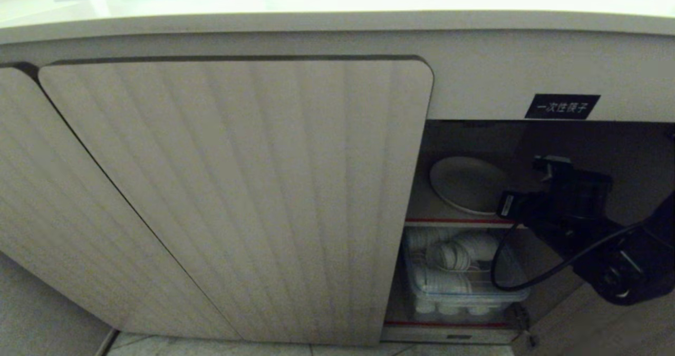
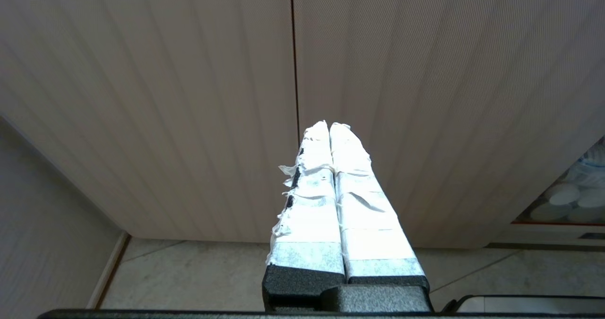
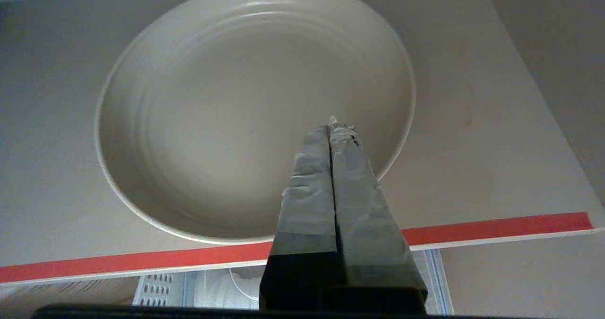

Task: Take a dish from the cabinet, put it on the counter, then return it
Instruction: Take the plate from the cabinet

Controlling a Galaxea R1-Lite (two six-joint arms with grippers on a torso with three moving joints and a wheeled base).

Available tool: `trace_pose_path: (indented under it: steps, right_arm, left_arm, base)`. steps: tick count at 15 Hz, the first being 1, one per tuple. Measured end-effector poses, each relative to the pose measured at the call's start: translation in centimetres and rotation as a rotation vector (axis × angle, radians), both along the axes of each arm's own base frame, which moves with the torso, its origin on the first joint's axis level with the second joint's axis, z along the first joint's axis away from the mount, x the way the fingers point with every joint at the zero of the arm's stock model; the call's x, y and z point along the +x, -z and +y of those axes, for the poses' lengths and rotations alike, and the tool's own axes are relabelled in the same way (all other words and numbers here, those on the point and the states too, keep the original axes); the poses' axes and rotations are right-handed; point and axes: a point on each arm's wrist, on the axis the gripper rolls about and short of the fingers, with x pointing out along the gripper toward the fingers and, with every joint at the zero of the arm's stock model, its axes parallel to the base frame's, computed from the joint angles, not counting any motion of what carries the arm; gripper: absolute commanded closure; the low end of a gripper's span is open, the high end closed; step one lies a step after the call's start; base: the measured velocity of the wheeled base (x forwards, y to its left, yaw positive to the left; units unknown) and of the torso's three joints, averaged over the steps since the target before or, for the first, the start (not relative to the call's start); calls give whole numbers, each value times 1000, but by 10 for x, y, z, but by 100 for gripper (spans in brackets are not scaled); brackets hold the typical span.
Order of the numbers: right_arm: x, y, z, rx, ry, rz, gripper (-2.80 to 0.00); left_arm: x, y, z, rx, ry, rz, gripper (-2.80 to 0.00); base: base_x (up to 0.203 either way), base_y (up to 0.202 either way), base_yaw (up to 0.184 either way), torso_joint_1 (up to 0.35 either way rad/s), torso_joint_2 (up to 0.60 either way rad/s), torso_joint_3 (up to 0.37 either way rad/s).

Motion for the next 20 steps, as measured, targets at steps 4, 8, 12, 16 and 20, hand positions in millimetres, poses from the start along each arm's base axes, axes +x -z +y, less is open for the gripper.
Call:
trace_pose_path:
  steps: [4, 8, 12, 16, 20]
  right_arm:
    - [3, 0, -1, 0, 5, -4, 0]
    - [7, -4, -4, -19, 11, -18, -196]
    - [8, -4, -6, -24, 16, -15, -280]
    - [8, -5, -6, -23, 18, -25, -280]
    - [8, -6, -7, -23, 21, -29, -280]
  left_arm:
    - [0, 0, 0, 0, 0, 0, 0]
    - [0, 0, 0, 0, 0, 0, 0]
    - [0, 0, 0, 0, 0, 0, 0]
    - [0, 0, 0, 0, 0, 0, 0]
    - [0, 0, 0, 0, 0, 0, 0]
  base:
    - [0, 0, 0, 0, 0, 0]
    - [0, 0, 0, 0, 0, 0]
    - [0, 0, 0, 0, 0, 0]
    - [0, 0, 0, 0, 0, 0]
    - [0, 0, 0, 0, 0, 0]
